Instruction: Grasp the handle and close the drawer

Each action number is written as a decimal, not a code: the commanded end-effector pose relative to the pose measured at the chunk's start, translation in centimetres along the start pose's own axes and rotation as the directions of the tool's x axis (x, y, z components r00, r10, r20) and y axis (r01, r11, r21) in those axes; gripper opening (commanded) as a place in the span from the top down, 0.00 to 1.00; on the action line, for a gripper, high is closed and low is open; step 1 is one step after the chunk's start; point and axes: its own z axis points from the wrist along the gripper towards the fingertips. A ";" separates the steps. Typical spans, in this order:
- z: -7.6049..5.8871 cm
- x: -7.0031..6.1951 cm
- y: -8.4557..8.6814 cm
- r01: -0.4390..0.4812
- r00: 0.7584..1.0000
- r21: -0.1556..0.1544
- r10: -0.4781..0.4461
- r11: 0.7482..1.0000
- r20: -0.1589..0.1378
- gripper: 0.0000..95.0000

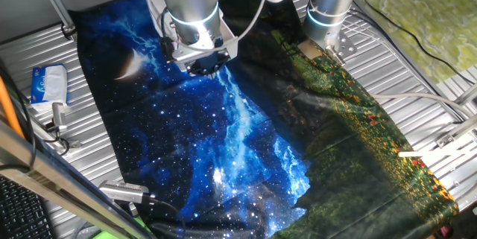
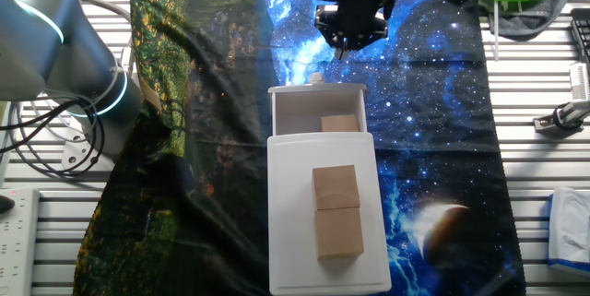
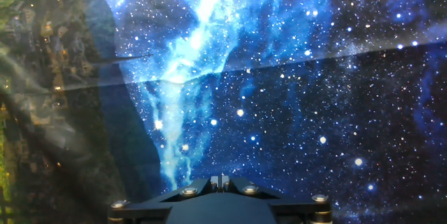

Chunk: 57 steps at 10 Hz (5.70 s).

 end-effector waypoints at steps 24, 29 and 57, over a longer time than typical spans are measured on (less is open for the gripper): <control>1.9 2.1 4.0 0.081 0.997 0.030 -0.082 0.996 0.017 0.80; 2.1 2.1 3.9 0.083 0.996 0.029 -0.084 0.996 0.022 0.60; 2.7 4.7 3.7 0.125 0.992 0.055 -0.126 0.991 0.016 1.00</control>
